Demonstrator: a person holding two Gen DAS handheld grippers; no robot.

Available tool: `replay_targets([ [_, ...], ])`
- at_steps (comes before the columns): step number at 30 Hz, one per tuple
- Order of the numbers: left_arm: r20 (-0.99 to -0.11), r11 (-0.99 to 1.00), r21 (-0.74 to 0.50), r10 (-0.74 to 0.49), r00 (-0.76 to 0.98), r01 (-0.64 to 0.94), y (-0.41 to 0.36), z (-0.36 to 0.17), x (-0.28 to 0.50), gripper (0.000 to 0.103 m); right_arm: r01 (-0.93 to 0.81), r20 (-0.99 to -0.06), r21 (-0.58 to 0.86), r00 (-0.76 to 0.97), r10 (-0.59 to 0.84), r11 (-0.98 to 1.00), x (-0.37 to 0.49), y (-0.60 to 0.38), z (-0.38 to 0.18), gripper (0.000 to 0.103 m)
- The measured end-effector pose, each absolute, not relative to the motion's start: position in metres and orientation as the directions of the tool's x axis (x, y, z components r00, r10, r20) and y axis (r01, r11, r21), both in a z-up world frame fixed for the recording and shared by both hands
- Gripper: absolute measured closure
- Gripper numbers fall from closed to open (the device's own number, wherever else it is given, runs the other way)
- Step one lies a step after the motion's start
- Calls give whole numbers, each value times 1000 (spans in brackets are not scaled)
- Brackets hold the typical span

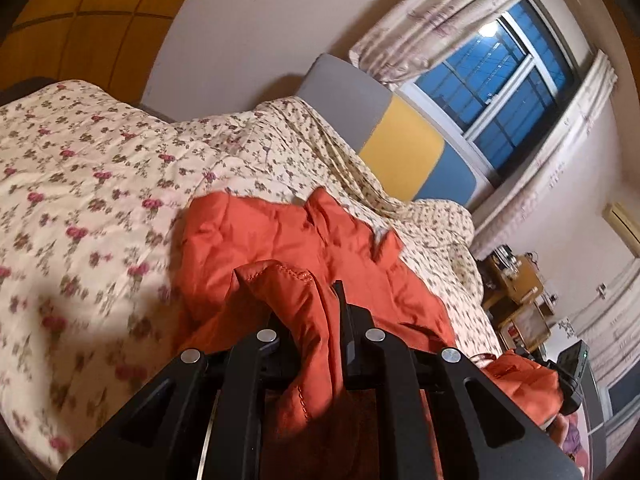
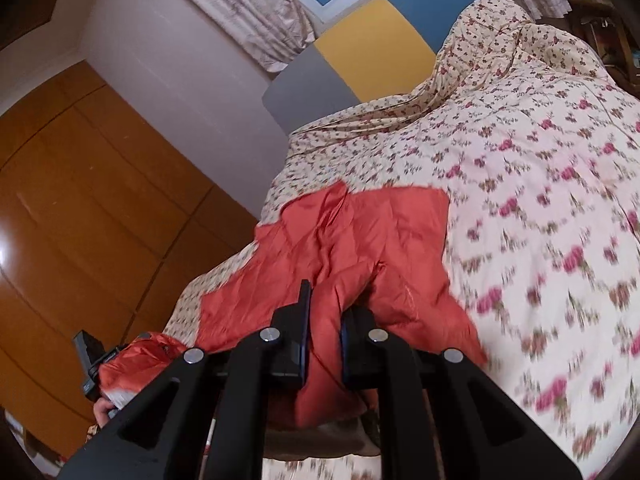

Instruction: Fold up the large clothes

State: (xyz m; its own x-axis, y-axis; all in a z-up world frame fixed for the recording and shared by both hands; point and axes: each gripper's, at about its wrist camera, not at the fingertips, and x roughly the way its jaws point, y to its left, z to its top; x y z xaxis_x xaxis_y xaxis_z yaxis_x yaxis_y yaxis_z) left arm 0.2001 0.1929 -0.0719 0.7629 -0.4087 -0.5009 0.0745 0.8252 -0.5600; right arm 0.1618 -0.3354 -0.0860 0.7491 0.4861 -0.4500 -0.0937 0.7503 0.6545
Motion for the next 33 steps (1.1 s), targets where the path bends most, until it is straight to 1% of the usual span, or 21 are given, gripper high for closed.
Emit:
replay_targets([
  [4, -519, 821, -570, -393, 759, 36, 190, -81, 242, 91, -29, -478, 663, 753, 453, 748, 205, -337, -96, 92],
  [9, -563, 824, -565, -364, 742, -24, 188, -100, 286, 91, 55, -526, 675, 736, 427, 736, 252, -340, -119, 92],
  [12, -587, 822, -566, -352, 729, -59, 190, -112, 304, 91, 101, -544, 691, 725, 423, 716, 274, -343, -136, 86],
  [14, -600, 811, -578, -351, 719, -87, 192, -121, 313, 91, 122, -548, 702, 722, 422, 702, 284, -343, -144, 79],
  [15, -606, 804, -585, -350, 714, -103, 194, -126, 317, 91, 134, -549, 707, 722, 420, 694, 290, -343, -149, 77],
  [17, -612, 788, -603, -357, 706, -125, 198, -134, 323, 91, 143, -551, 710, 722, 418, 690, 296, -342, -155, 69],
  [18, -613, 781, -611, -361, 703, -132, 199, -136, 326, 88, 147, -557, 705, 721, 413, 693, 301, -340, -157, 67],
  [19, -613, 772, -620, -368, 699, -138, 200, -139, 328, 87, 148, -555, 706, 723, 412, 692, 303, -338, -158, 59],
  [20, -610, 758, -636, -377, 697, -147, 202, -140, 330, 86, 143, -544, 713, 730, 414, 686, 306, -337, -159, 49],
  [22, -597, 729, -666, -393, 700, -158, 207, -140, 332, 78, 119, -501, 742, 753, 428, 659, 308, -338, -156, 32],
  [23, -583, 713, -683, -402, 706, -157, 210, -139, 331, 74, 111, -483, 751, 765, 427, 651, 309, -338, -154, 27],
  [24, -568, 703, -695, -407, 715, -152, 212, -138, 331, 66, 104, -467, 755, 778, 420, 647, 308, -339, -151, 24],
  [25, -544, 690, -710, -408, 734, -142, 215, -135, 328, 56, 88, -445, 762, 791, 420, 641, 306, -341, -147, 15],
  [26, -518, 681, -721, -404, 754, -130, 218, -132, 325, 50, 72, -425, 766, 803, 419, 639, 305, -342, -144, 10],
  [28, -460, 664, -741, -389, 799, -103, 226, -125, 317, 28, 40, -391, 749, 832, 393, 662, 295, -346, -133, 8],
  [29, -444, 666, -739, -368, 817, -101, 230, -121, 313, 23, 20, -373, 737, 846, 382, 675, 288, -350, -128, 7],
  [30, -436, 678, -727, -334, 836, -108, 234, -116, 307, 15, 15, -369, 725, 853, 370, 688, 284, -352, -124, 6],
  [31, -418, 696, -711, -296, 859, -106, 240, -112, 298, 11, 19, -376, 708, 857, 354, 706, 279, -354, -122, 3],
  [33, -386, 713, -697, -278, 880, -81, 250, -108, 285, 10, 31, -408, 666, 852, 329, 746, 273, -361, -122, 2],
])
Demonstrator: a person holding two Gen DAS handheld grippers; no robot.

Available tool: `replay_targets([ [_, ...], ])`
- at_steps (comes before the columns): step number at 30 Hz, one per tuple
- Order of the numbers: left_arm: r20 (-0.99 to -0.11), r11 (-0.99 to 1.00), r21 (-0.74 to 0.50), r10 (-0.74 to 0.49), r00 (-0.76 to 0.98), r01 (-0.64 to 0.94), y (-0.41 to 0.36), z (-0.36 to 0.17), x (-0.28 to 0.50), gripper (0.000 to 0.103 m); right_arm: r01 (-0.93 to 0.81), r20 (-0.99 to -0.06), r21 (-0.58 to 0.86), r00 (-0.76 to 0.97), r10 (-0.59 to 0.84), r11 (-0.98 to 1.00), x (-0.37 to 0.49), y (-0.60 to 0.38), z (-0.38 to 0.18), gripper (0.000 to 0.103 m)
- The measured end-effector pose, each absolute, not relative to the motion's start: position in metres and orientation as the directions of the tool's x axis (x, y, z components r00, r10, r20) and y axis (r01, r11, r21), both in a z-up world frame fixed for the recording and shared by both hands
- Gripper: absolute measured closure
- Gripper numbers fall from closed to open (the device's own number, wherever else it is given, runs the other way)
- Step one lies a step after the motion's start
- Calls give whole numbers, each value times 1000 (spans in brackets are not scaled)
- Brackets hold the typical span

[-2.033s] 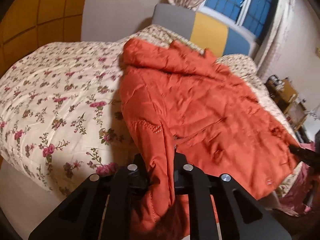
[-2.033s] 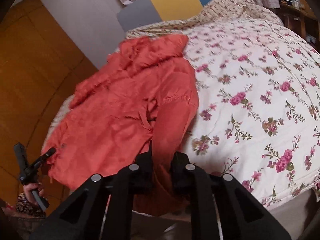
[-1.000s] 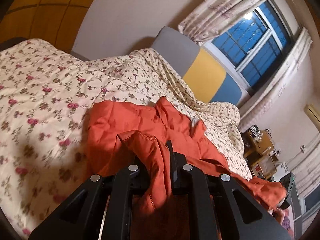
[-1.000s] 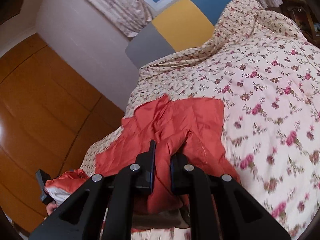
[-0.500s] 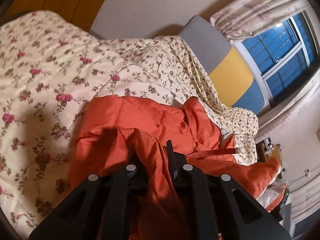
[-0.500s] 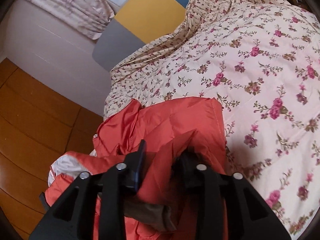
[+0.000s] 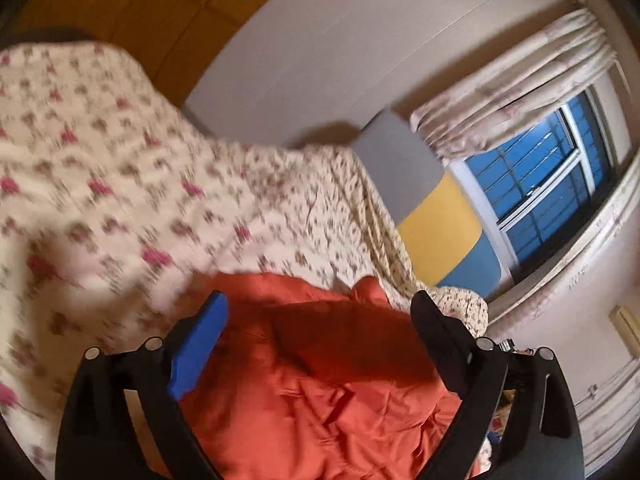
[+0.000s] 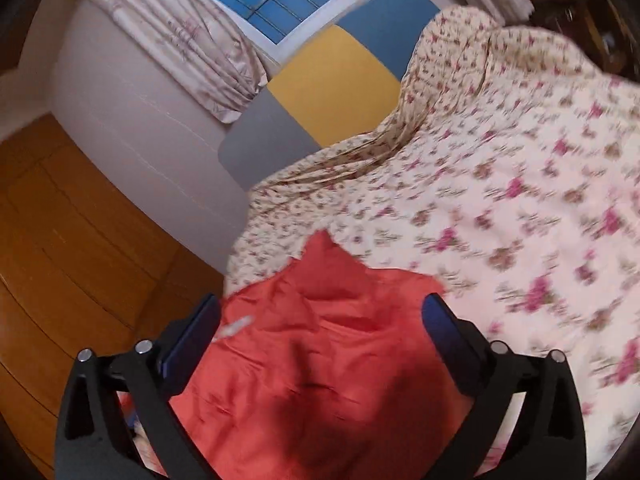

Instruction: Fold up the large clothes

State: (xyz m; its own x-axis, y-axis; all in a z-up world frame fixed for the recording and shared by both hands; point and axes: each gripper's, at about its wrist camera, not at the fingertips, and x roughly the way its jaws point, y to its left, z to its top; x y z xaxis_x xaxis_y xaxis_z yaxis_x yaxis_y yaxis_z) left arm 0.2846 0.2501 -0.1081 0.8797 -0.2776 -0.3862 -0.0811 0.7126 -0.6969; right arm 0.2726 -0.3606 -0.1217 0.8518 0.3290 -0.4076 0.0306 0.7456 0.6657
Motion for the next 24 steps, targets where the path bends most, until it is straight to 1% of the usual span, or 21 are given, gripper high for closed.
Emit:
replay_targets([
  [1, -371, 724, -687, -281, 885, -58, 254, -109, 276, 7, 44, -443, 642, 837, 323, 765, 271, -363, -127, 2],
  [3, -374, 752, -659, -303, 877, -21, 255, -115, 268, 3, 71, -511, 606, 798, 320, 792, 272, -365, -141, 2],
  [5, -446, 805, -593, -332, 831, 3, 245, -127, 268, 3, 99, -577, 591, 746, 333, 801, 277, -366, -161, 2],
  [6, -480, 820, -572, -341, 809, 6, 241, -133, 271, 3, 112, -608, 602, 707, 363, 791, 283, -366, -174, 2],
  [8, -569, 850, -527, -359, 740, 6, 229, -150, 284, 3, 99, -616, 653, 647, 449, 751, 290, -364, -193, 2],
  [10, -641, 869, -494, -334, 691, -38, 223, -165, 298, 3, 96, -607, 686, 623, 494, 721, 298, -359, -204, 2],
  [12, -681, 857, -510, -345, 646, -79, 219, -178, 309, 3, 71, -600, 689, 614, 513, 721, 302, -352, -204, 6],
  [13, -681, 833, -546, -379, 626, -91, 217, -185, 313, 4, 64, -606, 689, 596, 526, 722, 304, -347, -205, 14],
  [14, -674, 830, -549, -368, 641, -100, 214, -186, 312, 5, 53, -612, 684, 585, 532, 728, 306, -341, -205, 24],
  [15, -675, 844, -529, -357, 646, -87, 210, -185, 311, 12, 50, -614, 684, 577, 538, 728, 307, -337, -206, 24],
  [17, -689, 878, -476, -333, 643, -55, 200, -185, 307, 18, 55, -627, 668, 579, 521, 742, 307, -332, -206, 29],
  [18, -694, 888, -458, -326, 642, -44, 197, -184, 304, 23, 54, -626, 668, 580, 521, 742, 306, -331, -206, 31],
  [19, -694, 897, -441, -324, 643, -24, 194, -183, 299, 30, 54, -622, 672, 582, 523, 739, 305, -330, -206, 34],
  [20, -692, 897, -442, -334, 640, -9, 192, -181, 296, 34, 53, -618, 676, 584, 527, 735, 303, -331, -207, 38],
  [22, -689, 896, -443, -354, 632, 19, 188, -179, 288, 44, 42, -602, 687, 591, 536, 725, 295, -331, -205, 44],
  [24, -686, 900, -433, -365, 630, 51, 185, -176, 279, 49, 32, -583, 701, 600, 547, 712, 287, -333, -201, 48],
])
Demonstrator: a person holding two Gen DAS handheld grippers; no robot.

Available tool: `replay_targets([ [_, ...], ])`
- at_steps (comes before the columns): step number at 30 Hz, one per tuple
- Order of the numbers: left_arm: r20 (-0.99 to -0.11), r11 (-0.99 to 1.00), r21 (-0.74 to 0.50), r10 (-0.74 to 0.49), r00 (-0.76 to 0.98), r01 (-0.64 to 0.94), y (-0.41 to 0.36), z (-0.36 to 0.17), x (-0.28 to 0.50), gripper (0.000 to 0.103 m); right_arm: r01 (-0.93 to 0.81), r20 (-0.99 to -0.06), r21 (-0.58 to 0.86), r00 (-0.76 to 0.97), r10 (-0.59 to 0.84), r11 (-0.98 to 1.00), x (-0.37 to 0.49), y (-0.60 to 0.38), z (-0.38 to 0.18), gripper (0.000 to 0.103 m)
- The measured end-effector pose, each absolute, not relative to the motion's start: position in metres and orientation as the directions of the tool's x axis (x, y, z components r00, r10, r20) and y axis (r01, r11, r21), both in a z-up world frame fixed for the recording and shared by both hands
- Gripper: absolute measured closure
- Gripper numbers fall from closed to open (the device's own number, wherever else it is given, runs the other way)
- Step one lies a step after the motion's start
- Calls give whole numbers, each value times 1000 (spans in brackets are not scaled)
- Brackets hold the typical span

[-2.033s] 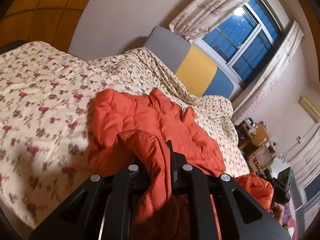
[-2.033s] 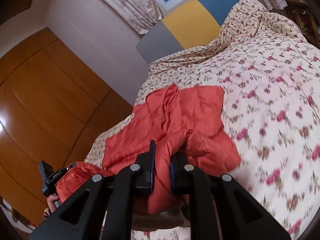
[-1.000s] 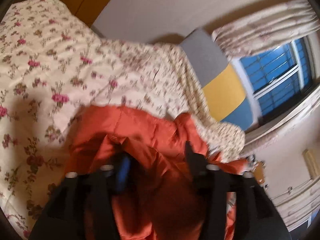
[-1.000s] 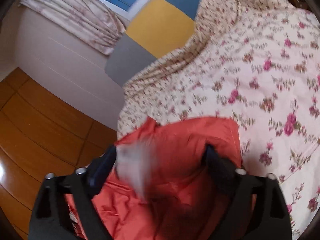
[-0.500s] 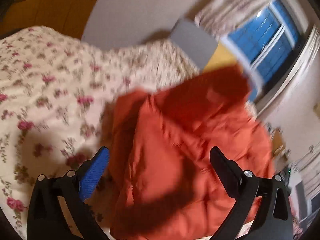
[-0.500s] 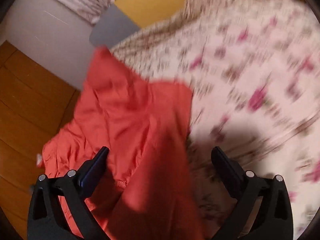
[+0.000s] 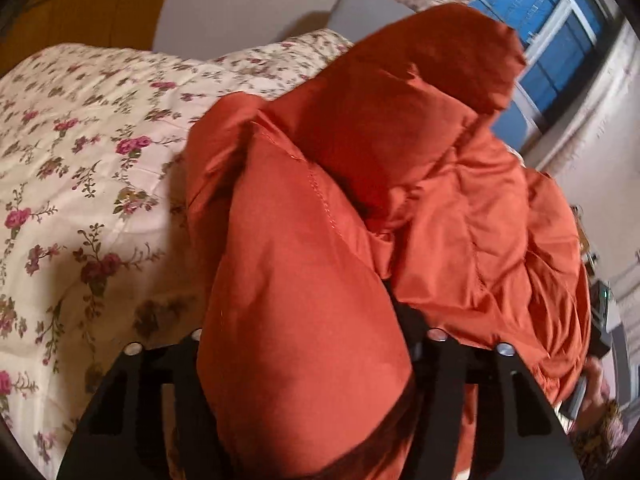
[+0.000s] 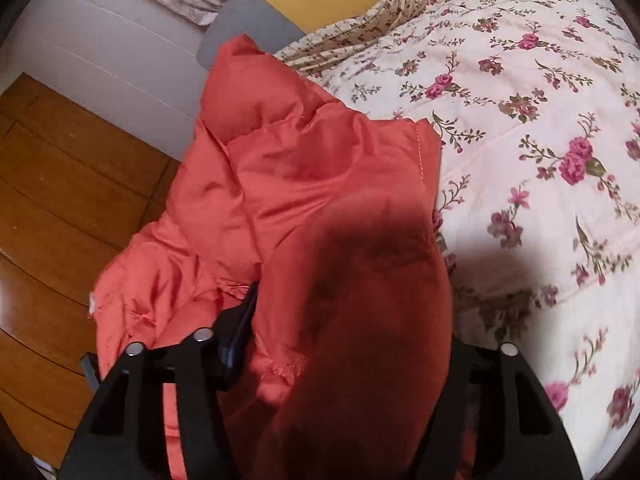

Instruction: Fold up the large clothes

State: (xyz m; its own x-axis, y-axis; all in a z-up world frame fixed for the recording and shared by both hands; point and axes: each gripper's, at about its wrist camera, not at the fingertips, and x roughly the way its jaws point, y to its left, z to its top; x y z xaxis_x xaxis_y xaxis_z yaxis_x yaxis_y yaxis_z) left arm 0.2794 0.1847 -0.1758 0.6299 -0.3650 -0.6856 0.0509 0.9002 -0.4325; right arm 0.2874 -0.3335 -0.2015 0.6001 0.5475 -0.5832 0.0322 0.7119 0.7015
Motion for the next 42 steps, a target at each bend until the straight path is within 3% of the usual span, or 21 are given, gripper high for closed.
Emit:
replay_targets([
  [17, -662, 862, -479, -479, 576, 167, 148, -177, 153, 51, 38, -581, 697, 614, 534, 716, 154, -378, -186, 49],
  [23, -659, 870, -473, -455, 599, 141, 142, -178, 128, 47, 47, -582, 686, 633, 509, 726, 115, -386, -185, 48],
  [25, -675, 884, -456, -421, 606, 106, 144, -176, 126, 38, 52, -590, 672, 640, 492, 739, 112, -386, -182, 41],
  [29, -669, 907, -419, -332, 665, 32, 155, -162, 108, 37, 113, -663, 505, 686, 301, 856, 107, -385, -160, 16],
  [31, -647, 920, -392, -265, 715, -13, 162, -150, 101, 29, 128, -667, 423, 713, 213, 897, 100, -387, -149, 14],
  [35, -581, 953, -303, -169, 796, -19, 160, -118, 118, 24, 86, -653, 325, 741, 157, 942, 113, -376, -126, 11],
  [36, -573, 956, -295, -173, 801, -4, 157, -112, 128, 19, 65, -652, 321, 739, 170, 945, 119, -373, -122, 11],
  [40, -604, 967, -239, -222, 765, 92, 139, -112, 187, 15, 17, -674, 297, 712, 197, 955, 160, -356, -123, 11],
  [42, -664, 965, -237, -243, 707, 109, 130, -126, 224, 15, 27, -701, 287, 687, 191, 957, 178, -348, -128, 17],
])
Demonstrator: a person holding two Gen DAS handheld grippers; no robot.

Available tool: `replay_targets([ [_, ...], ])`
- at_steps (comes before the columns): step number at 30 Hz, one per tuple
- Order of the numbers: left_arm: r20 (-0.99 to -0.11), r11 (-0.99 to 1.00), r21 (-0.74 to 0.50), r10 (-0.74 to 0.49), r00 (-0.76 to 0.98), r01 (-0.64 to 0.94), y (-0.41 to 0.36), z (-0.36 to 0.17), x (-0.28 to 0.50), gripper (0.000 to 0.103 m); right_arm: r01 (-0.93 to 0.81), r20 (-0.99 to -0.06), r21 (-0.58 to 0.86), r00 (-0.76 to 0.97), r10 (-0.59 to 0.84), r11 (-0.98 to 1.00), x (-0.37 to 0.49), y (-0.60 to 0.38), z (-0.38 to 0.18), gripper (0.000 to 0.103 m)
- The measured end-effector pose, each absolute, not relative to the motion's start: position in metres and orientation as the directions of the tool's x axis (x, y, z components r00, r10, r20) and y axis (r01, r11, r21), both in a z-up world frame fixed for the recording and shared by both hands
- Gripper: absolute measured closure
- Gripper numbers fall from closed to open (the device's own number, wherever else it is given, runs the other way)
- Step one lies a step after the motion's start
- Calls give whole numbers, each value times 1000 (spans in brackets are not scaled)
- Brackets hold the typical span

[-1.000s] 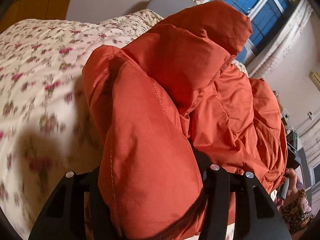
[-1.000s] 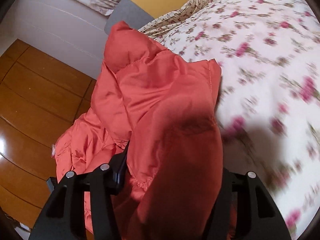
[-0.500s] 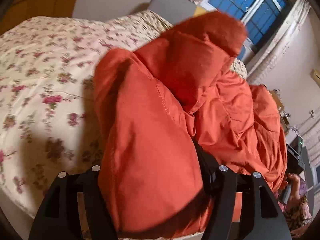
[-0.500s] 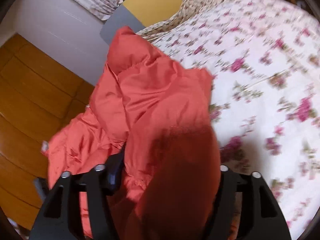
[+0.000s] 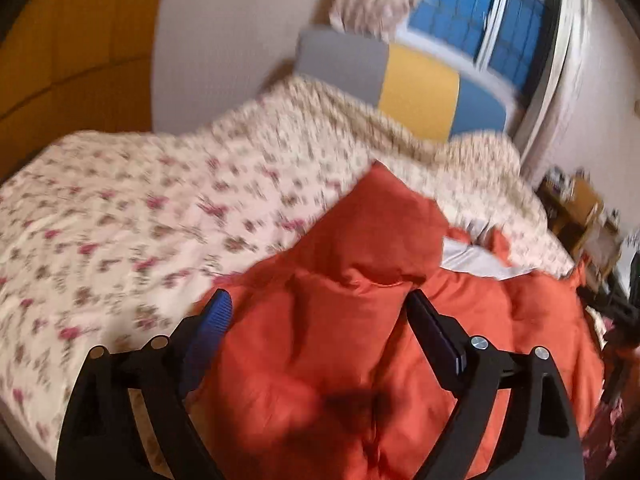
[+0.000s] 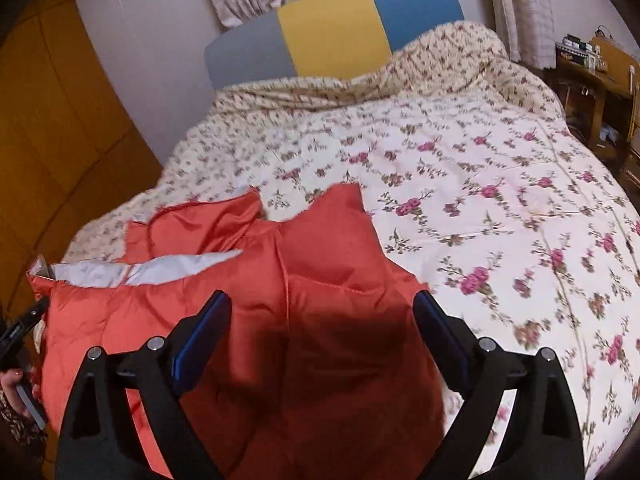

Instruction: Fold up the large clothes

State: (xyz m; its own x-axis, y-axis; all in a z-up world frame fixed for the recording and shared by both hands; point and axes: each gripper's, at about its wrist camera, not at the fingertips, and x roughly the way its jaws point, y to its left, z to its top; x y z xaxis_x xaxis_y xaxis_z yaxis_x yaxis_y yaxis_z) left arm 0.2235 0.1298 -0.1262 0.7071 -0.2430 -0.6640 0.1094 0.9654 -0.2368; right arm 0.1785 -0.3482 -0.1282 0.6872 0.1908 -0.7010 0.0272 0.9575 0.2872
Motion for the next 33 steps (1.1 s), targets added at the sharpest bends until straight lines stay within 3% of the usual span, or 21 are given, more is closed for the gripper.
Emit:
replay_targets([
  [2, -679, 946, -306, -293, 674, 103, 132, -137, 240, 49, 19, -704, 279, 684, 191, 960, 183, -342, -130, 60],
  [4, -671, 918, -391, -336, 661, 69, 134, -143, 241, 76, 4, -704, 268, 683, 192, 964, 179, -339, -131, 78],
  [5, -650, 905, -421, -350, 675, 64, 136, -142, 237, 78, -10, -696, 258, 691, 193, 966, 176, -336, -129, 83],
  [9, -551, 899, -436, -314, 773, 54, 136, -115, 213, 87, -37, -648, 211, 743, 168, 977, 170, -332, -104, 91],
  [15, -398, 916, -399, -145, 906, -29, 138, -54, 216, 89, 36, -519, 223, 850, 87, 974, 179, -338, -50, 95],
  [19, -337, 936, -345, -54, 940, -70, 123, -38, 234, 89, 93, -492, 248, 869, 43, 964, 212, -339, -41, 95],
  [25, -401, 968, -206, 50, 915, -143, 100, -65, 284, 89, 179, -551, 190, 833, -46, 965, 265, -333, -84, 95],
  [33, -545, 970, -147, 83, 834, -193, 100, -133, 321, 88, 239, -671, 69, 730, -132, 969, 296, -325, -155, 89],
])
